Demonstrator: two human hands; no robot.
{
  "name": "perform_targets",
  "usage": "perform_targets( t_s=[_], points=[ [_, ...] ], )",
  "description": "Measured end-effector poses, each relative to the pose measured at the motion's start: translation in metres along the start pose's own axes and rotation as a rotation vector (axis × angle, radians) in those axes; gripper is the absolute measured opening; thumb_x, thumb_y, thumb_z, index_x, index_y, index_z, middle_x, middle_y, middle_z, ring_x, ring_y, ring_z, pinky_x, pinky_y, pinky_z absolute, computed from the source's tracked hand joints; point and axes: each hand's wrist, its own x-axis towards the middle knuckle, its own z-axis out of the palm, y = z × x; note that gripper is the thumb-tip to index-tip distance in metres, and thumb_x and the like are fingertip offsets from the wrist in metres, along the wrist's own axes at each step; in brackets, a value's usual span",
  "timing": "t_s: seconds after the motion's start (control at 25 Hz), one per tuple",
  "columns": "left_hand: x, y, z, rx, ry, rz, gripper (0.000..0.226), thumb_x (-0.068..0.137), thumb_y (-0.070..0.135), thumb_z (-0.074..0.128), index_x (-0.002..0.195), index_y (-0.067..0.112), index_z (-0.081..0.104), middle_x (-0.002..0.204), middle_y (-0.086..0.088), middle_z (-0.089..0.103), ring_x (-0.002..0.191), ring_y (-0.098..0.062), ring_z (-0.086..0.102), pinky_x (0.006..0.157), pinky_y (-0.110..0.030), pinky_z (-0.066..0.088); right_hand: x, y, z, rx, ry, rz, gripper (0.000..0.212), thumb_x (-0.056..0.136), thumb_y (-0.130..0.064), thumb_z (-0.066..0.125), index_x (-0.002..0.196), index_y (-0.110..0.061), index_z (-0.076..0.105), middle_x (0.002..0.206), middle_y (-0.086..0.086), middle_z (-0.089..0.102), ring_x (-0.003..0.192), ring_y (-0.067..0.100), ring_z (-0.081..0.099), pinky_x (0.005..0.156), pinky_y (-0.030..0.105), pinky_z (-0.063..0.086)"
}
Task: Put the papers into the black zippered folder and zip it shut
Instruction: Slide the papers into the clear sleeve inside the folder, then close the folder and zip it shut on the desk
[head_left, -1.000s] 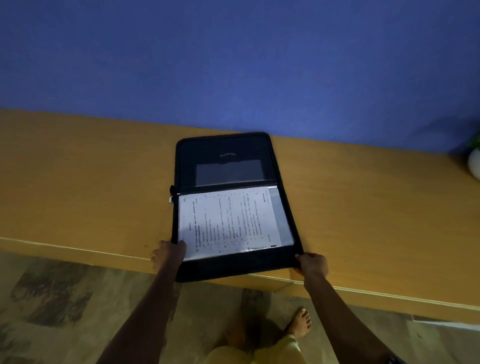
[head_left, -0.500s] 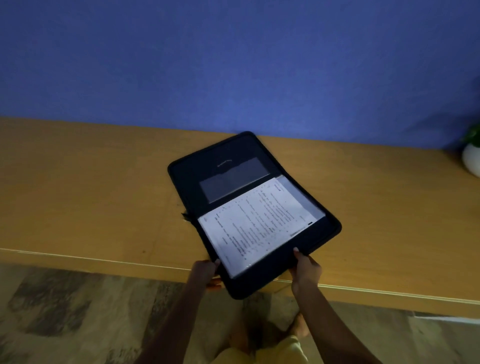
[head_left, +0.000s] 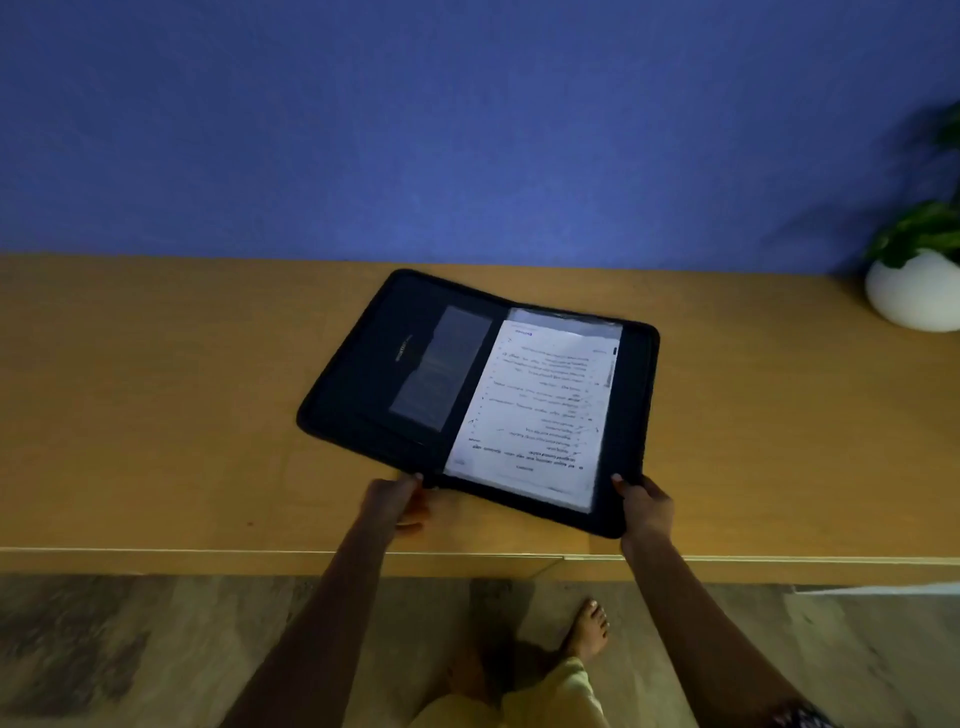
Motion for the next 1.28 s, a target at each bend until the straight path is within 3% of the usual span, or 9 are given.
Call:
perform_targets(
  t_s=[0.2, 0.36, 0.48, 0.6, 0.68, 0.76, 0.96, 1.12, 1.28],
  points=[
    [0.022, 0.029, -0.031, -0.248, 0.38, 0.011, 0.043, 0.09, 0.021, 0.064, 0.123, -0.004, 0.054, 0.109, -0.018, 0.06, 0.101, -0.033, 0.059, 0.086, -0.043, 0.052, 0.052, -0.035, -0.003, -0.289, 0.014, -0.131, 0.037, 0.085, -0.009, 0.068, 0.122, -0.006, 0.064, 0.117, 0.017, 0.067, 0.104, 0.035, 0.062, 0.095, 0.046, 0.052],
    [0.019, 0.023, -0.028, -0.517, 0.423, -0.02, 0.046, 0.09, 0.027, 0.064, 0.127, 0.002, 0.054, 0.088, -0.005, 0.055, 0.083, -0.021, 0.054, 0.08, -0.035, 0.048, 0.086, -0.07, 0.0, -0.612, 0.058, -0.26, 0.041, 0.084, -0.016, 0.071, 0.123, -0.007, 0.065, 0.12, 0.019, 0.068, 0.107, 0.036, 0.063, 0.092, 0.039, 0.053],
    [0.022, 0.011, -0.022, -0.699, 0.366, -0.042, 0.046, 0.09, 0.025, 0.065, 0.13, 0.004, 0.054, 0.103, -0.008, 0.064, 0.091, -0.02, 0.06, 0.093, -0.036, 0.051, 0.104, -0.095, 0.006, -0.694, 0.059, -0.249, 0.041, 0.084, -0.019, 0.072, 0.122, -0.009, 0.065, 0.117, 0.017, 0.069, 0.105, 0.035, 0.064, 0.079, 0.03, 0.05],
    [0.015, 0.008, -0.01, -0.801, 0.476, 0.046, 0.031, 0.087, 0.022, 0.07, 0.112, 0.006, 0.063, 0.117, -0.011, 0.066, 0.111, -0.025, 0.061, 0.1, -0.041, 0.05, 0.117, -0.113, 0.014, -0.837, 0.061, -0.191, 0.04, 0.087, -0.027, 0.069, 0.119, -0.005, 0.065, 0.115, 0.017, 0.068, 0.105, 0.034, 0.063, 0.073, 0.028, 0.045],
    [0.001, 0.009, -0.002, -0.856, 0.47, 0.219, 0.009, 0.087, 0.018, 0.071, 0.091, 0.012, 0.065, 0.107, -0.007, 0.067, 0.112, -0.025, 0.062, 0.095, -0.04, 0.054, 0.117, -0.112, 0.015, -0.927, 0.058, -0.173, 0.039, 0.089, -0.03, 0.066, 0.115, -0.002, 0.065, 0.114, 0.018, 0.067, 0.105, 0.033, 0.063, 0.069, 0.027, 0.041],
    [-0.017, 0.014, 0.005, -0.88, 0.404, 0.377, 0.008, 0.086, 0.013, 0.07, 0.083, 0.015, 0.063, 0.099, -0.003, 0.068, 0.111, -0.024, 0.064, 0.089, -0.038, 0.057, 0.118, -0.101, 0.014, -1.005, 0.046, -0.171, 0.034, 0.087, -0.023, 0.069, 0.11, 0.003, 0.066, 0.112, 0.021, 0.068, 0.103, 0.034, 0.063, 0.062, 0.026, 0.041],
    [-0.05, 0.033, 0.022, -0.752, 0.259, 0.735, 0.018, 0.084, 0.004, 0.071, 0.076, 0.017, 0.062, 0.079, 0.0, 0.064, 0.09, -0.017, 0.063, 0.092, -0.041, 0.054, 0.113, -0.091, 0.009, -0.901, 0.125, -0.128, 0.036, 0.08, -0.01, 0.075, 0.107, 0.009, 0.064, 0.111, 0.027, 0.067, 0.102, 0.038, 0.064, 0.073, 0.034, 0.052],
    [-0.064, 0.037, 0.052, -0.515, 0.154, 1.016, 0.014, 0.08, 0.005, 0.075, 0.092, 0.005, 0.067, 0.09, -0.007, 0.071, 0.091, -0.021, 0.068, 0.086, -0.035, 0.056, 0.102, -0.094, 0.008, -0.808, 0.148, -0.121, 0.039, 0.078, -0.014, 0.078, 0.108, 0.007, 0.064, 0.108, 0.024, 0.068, 0.101, 0.037, 0.065, 0.083, 0.039, 0.056],
    [-0.072, 0.043, 0.094, -0.055, 0.125, 1.264, 0.023, 0.079, 0.018, 0.079, 0.099, 0.009, 0.071, 0.096, 0.0, 0.073, 0.091, -0.013, 0.07, 0.078, -0.028, 0.059, 0.084, -0.1, 0.009, -0.316, -0.061, -0.061, 0.023, 0.081, -0.007, 0.072, 0.101, 0.005, 0.067, 0.092, 0.019, 0.07, 0.083, 0.029, 0.067, 0.086, 0.044, 0.058]
  ],
)
